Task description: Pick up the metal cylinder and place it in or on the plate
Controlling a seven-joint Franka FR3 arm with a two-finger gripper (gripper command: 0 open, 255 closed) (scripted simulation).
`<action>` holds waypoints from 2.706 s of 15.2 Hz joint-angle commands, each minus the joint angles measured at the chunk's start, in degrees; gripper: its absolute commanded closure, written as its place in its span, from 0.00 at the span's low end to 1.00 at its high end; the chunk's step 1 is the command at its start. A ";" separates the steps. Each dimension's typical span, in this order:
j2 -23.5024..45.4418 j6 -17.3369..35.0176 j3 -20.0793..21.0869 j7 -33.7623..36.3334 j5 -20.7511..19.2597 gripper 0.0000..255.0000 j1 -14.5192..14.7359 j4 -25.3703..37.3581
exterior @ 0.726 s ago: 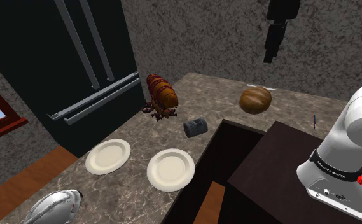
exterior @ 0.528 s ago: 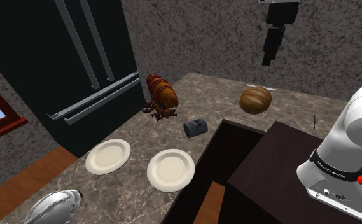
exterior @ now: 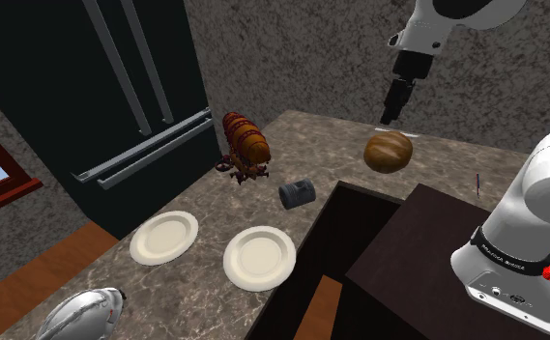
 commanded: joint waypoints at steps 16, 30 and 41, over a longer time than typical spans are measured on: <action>41.30 23.43 -31.18 -52.96 49.89 0.00 21.01 1.38; 84.36 -3.83 -18.11 -76.75 87.91 0.00 7.47 25.17; 86.89 -2.04 -15.58 -76.72 91.53 0.00 8.81 27.34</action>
